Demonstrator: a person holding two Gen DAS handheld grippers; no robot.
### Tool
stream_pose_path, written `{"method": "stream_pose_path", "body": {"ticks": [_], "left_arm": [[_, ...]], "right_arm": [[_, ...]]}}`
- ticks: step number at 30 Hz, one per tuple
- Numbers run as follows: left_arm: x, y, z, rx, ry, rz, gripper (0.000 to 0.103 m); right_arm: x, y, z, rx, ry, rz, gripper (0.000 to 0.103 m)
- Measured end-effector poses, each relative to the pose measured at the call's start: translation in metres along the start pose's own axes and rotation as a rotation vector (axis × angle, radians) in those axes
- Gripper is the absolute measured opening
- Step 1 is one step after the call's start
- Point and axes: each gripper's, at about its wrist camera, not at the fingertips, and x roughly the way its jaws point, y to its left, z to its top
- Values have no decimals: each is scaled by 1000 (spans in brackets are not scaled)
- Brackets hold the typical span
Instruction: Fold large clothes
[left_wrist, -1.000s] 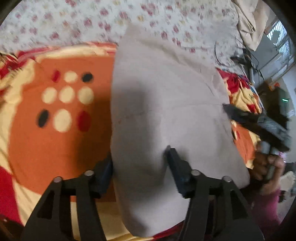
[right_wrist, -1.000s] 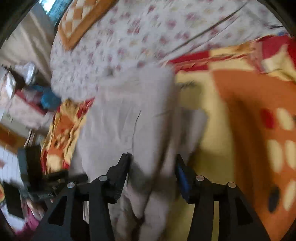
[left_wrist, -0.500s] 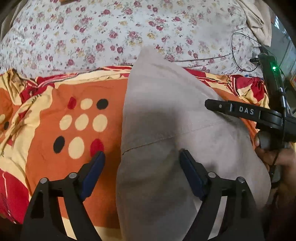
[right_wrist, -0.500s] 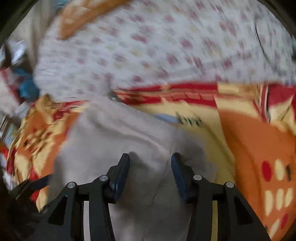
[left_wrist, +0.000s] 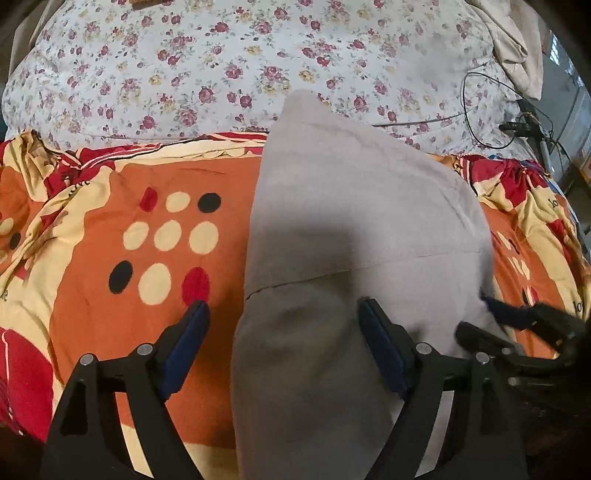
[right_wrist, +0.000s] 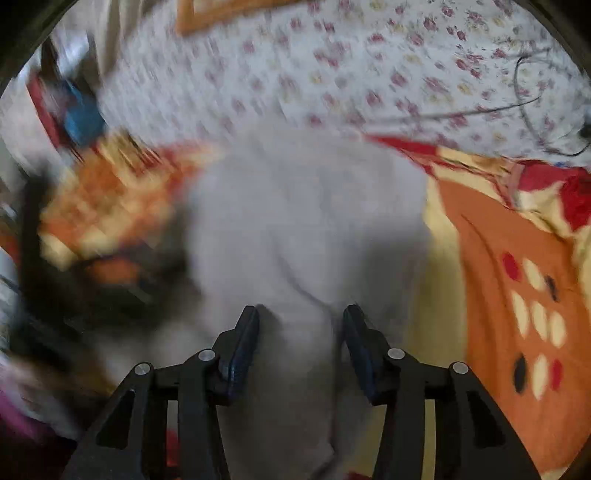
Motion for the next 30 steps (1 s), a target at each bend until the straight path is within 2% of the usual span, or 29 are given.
{"method": "stream_pose_path", "body": {"ticks": [2, 8, 12, 15, 20, 30], "left_arm": [[-4, -2, -2, 9, -11, 22, 83], [-23, -2, -5, 17, -67, 45, 83], [-37, 4, -6, -13, -106, 35, 83], [-47, 8, -6, -25, -141, 44, 83], [-59, 14, -6, -54, -192, 42, 83], [-70, 21, -9, -90, -275, 47, 83]], "right_arm": [[-4, -5, -7, 73, -25, 21, 50], [-37, -7, -5, 138, -82, 22, 55], [-53, 0, -5, 140, -124, -33, 62], [-61, 3, -2, 153, -149, -22, 64], [-68, 11, 2, 140, -187, -28, 75], [-64, 13, 4, 120, -203, -65, 81]]}}
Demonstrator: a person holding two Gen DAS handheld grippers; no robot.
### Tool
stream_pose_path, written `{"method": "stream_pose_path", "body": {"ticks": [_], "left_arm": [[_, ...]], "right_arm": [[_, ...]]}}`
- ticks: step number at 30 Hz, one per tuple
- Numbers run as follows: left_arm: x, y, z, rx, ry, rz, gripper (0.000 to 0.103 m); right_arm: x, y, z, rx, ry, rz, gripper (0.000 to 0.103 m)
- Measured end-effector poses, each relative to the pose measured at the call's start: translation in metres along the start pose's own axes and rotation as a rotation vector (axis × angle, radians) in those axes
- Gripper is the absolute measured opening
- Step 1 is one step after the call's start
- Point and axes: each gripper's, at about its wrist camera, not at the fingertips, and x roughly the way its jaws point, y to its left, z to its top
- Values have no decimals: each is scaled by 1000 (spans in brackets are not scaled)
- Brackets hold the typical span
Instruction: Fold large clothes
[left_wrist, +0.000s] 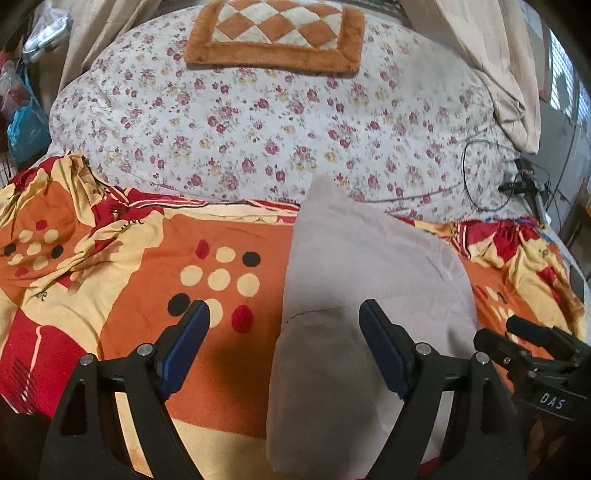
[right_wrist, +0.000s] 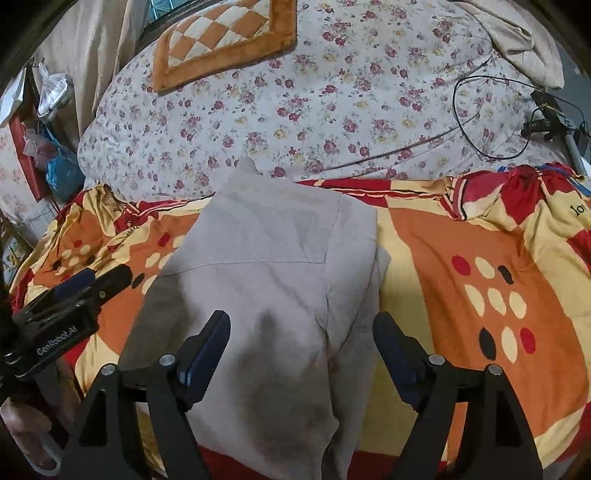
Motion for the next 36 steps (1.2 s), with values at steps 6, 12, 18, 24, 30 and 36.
{"method": "stream_pose_path", "body": {"ticks": [6, 12, 18, 24, 30, 36], "left_arm": [[2, 2, -1, 45, -4, 60, 83], [4, 4, -3, 34, 16, 66, 83], [5, 1, -3, 41, 16, 86, 83], [5, 3, -4, 36, 28, 77, 83], [4, 3, -3, 32, 18, 84, 83], [6, 4, -4, 36, 24, 82, 83]], "right_arm": [[7, -2, -3, 9, 21, 9, 82], [10, 0, -4, 8, 22, 18, 82], [10, 1, -5, 0, 18, 8, 82], [13, 2, -5, -8, 22, 4, 82], [15, 6, -4, -28, 16, -7, 84], [17, 8, -5, -33, 26, -6, 85]]}}
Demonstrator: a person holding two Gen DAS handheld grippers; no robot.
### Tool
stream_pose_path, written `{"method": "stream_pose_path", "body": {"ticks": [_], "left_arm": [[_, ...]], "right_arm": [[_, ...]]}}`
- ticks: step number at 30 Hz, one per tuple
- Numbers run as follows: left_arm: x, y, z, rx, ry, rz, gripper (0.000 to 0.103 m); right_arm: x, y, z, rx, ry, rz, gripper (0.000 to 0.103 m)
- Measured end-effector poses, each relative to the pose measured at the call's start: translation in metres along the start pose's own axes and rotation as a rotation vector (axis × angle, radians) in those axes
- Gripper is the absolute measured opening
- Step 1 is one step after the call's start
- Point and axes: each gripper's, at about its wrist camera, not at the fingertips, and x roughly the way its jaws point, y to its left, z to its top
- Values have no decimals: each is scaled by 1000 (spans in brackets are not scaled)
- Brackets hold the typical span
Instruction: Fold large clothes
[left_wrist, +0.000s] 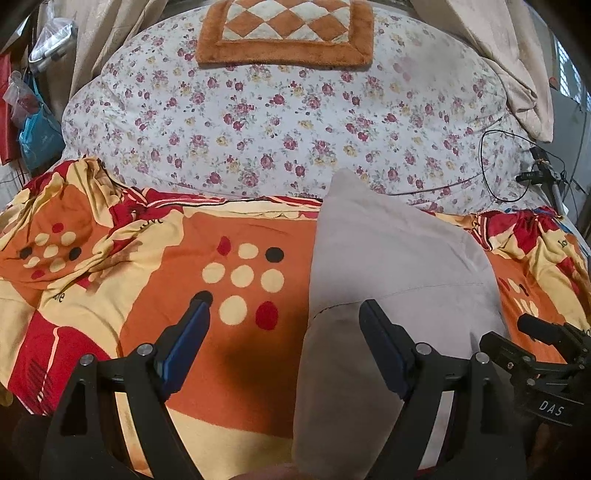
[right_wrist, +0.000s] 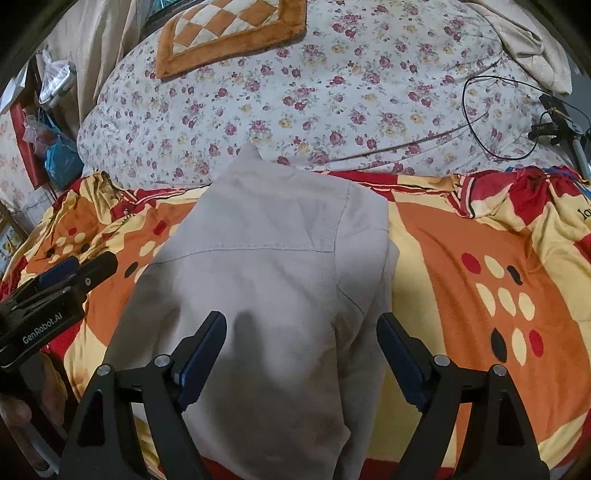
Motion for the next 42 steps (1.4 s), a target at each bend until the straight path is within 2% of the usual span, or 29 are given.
{"method": "stream_pose_path", "body": {"ticks": [42], "left_arm": [[6, 5, -1, 2, 28, -1, 83]], "right_arm": [[11, 10, 3, -18, 27, 6, 86]]}}
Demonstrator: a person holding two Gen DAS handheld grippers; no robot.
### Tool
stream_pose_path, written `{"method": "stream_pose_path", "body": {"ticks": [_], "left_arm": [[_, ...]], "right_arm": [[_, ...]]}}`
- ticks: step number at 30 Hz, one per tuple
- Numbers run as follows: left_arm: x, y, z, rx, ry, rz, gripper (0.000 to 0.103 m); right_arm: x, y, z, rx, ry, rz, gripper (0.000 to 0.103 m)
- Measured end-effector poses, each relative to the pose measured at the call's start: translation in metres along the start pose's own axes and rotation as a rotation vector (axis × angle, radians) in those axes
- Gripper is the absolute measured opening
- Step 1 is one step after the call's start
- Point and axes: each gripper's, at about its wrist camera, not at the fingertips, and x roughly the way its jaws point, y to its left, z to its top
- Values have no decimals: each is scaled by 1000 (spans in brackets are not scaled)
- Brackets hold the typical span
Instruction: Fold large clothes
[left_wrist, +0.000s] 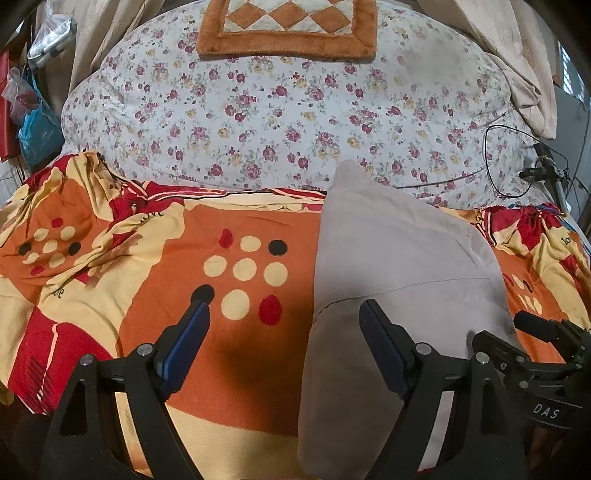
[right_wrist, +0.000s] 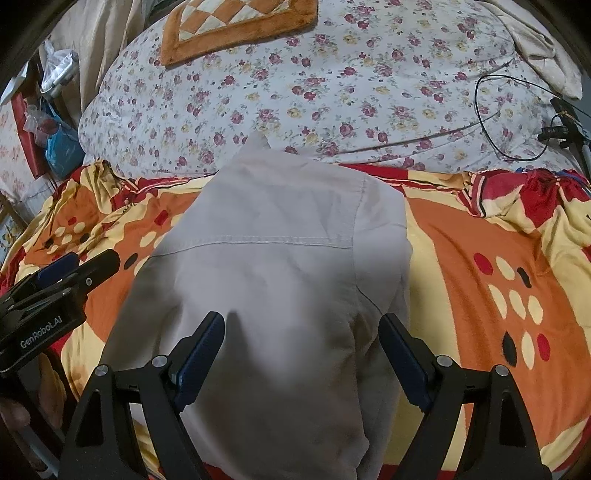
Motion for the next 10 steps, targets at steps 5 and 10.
{"method": "stream_pose_path", "body": {"ticks": [5, 10], "left_arm": [[3, -1, -2, 4, 1, -4, 83], [10, 9, 2, -4, 8, -14, 85]], "right_arm": [[1, 0, 1, 2, 0, -1, 86], [3, -5, 5, 1, 1, -5, 86]]}}
